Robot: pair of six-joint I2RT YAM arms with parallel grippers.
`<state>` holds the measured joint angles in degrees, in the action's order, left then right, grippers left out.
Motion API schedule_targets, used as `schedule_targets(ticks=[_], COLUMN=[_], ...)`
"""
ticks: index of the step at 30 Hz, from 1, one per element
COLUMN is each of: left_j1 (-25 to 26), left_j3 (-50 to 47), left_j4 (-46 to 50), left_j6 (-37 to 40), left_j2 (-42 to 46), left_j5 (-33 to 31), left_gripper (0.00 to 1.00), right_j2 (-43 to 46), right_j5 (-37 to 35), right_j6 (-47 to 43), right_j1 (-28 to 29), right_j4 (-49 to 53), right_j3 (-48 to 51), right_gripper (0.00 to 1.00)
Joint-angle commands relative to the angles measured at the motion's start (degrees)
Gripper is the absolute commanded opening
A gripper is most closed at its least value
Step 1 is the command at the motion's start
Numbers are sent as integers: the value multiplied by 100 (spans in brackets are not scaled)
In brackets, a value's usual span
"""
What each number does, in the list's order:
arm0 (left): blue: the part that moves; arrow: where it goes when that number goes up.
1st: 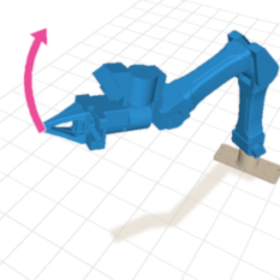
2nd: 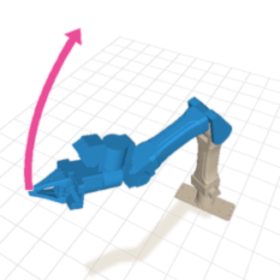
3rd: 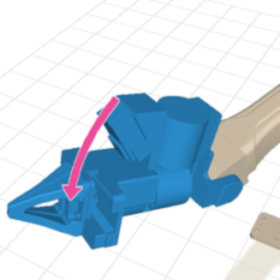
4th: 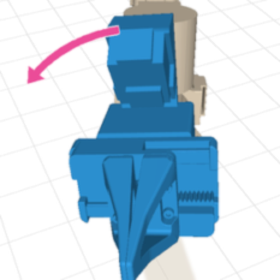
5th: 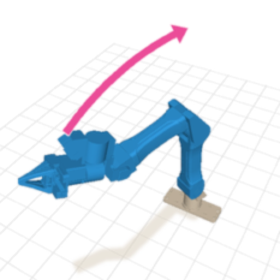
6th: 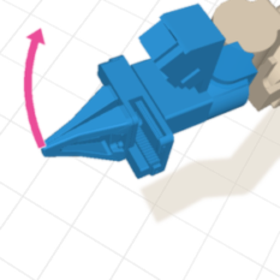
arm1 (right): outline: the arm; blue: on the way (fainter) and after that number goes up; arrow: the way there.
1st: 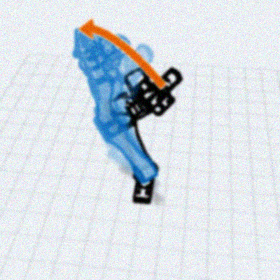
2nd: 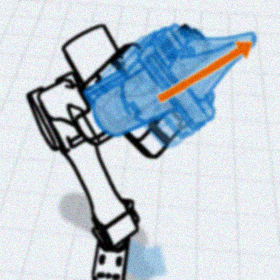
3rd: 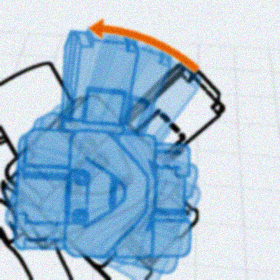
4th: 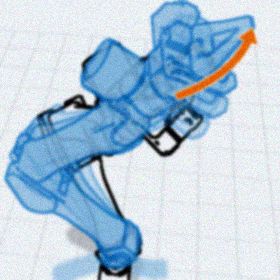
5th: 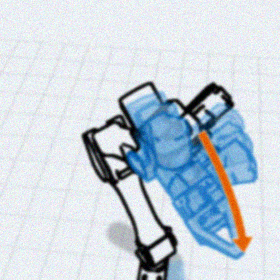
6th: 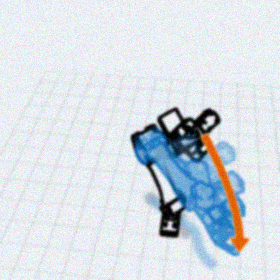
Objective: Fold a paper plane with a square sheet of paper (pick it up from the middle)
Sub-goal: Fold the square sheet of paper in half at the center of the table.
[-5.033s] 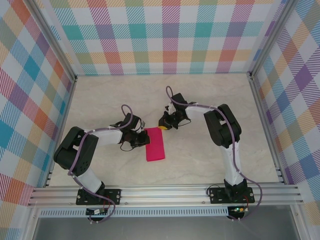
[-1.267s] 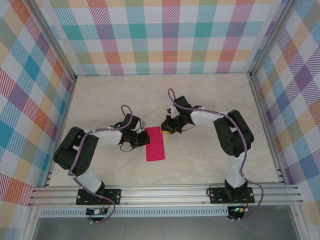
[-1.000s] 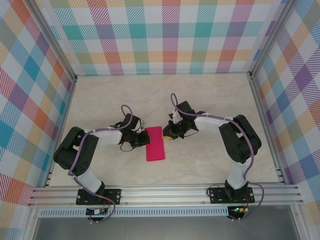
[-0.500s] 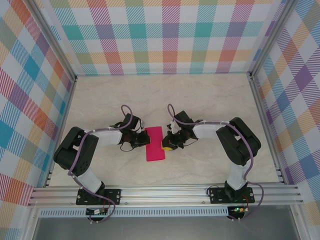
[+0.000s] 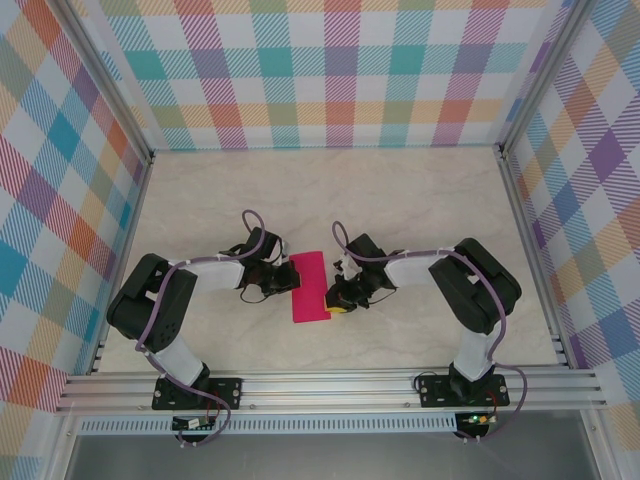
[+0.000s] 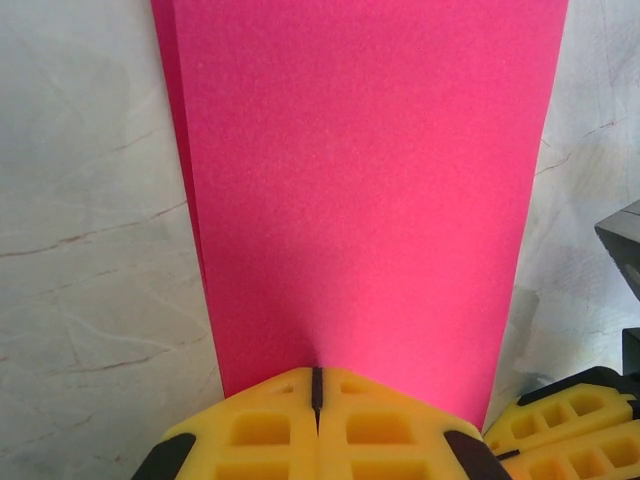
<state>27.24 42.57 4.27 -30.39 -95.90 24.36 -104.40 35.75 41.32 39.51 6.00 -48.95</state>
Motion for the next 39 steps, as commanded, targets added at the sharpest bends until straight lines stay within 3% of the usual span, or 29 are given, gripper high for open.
schedule_targets(ticks=[1, 6, 18, 30, 34, 39], left_j1=[46, 48, 53, 52, 53, 53], left_j3=[-381, -346, -369, -347, -343, -328], left_j4=[784, 799, 821, 877, 851, 849], left_j6=[29, 40, 42, 66, 37, 60], left_j2=[-483, -484, -451, -438, -439, -451], left_j5=[-599, -591, -594, -608, -575, -571], left_gripper=[0, 0, 0, 0, 0, 0], right_j2=[333, 573, -111, 540, 550, 335], right_j5=[-16, 185, 53, -248, -774, -513], right_j6=[3, 118, 224, -57, -350, -370], right_j1=[48, 139, 300, 284, 444, 487], right_j4=[82, -42, -336, 201, 71, -411], right_j3=[-36, 16, 342, -179, 154, 556], right_gripper=[8, 9, 9, 9, 7, 7])
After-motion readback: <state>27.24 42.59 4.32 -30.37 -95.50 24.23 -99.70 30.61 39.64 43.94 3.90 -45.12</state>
